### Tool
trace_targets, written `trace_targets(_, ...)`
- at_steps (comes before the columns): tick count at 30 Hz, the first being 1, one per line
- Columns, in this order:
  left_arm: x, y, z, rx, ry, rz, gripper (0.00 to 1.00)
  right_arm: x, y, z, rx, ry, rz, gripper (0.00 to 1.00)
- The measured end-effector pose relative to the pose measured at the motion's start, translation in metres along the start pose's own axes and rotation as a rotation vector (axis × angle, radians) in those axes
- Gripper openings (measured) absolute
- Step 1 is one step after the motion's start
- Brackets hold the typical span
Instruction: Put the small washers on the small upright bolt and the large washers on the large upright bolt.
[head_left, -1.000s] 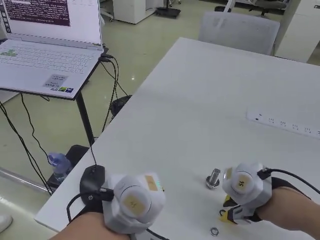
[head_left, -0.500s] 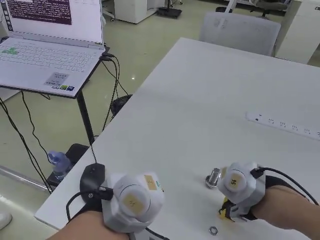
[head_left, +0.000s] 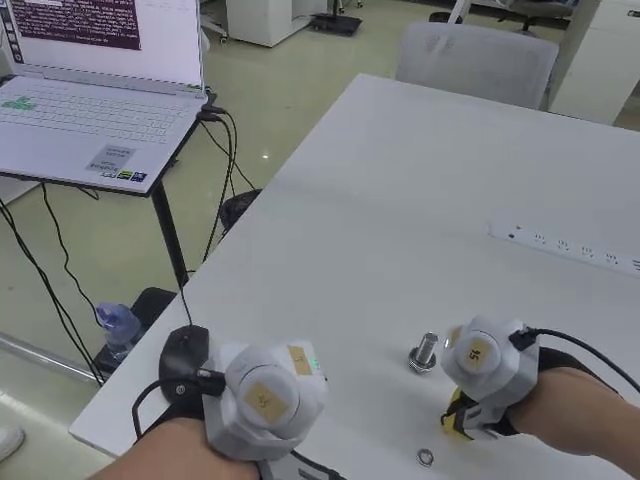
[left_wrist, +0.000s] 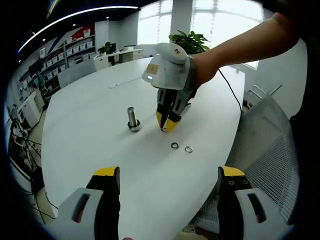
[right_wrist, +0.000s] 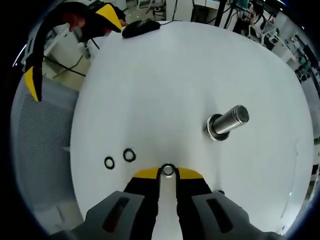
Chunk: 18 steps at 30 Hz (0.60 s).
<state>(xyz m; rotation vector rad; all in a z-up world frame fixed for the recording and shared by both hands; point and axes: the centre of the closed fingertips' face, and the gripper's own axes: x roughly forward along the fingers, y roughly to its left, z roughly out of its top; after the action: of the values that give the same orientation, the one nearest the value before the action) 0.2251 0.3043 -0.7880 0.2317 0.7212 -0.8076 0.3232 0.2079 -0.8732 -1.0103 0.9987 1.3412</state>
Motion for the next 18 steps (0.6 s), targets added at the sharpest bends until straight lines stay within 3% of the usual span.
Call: trace_targets(18,0.007,0.000,0.003,0.025,0.009,-0.003,0.81,-0.045,-0.011,-0.042,0.106,-0.010,-0.043,0.13)
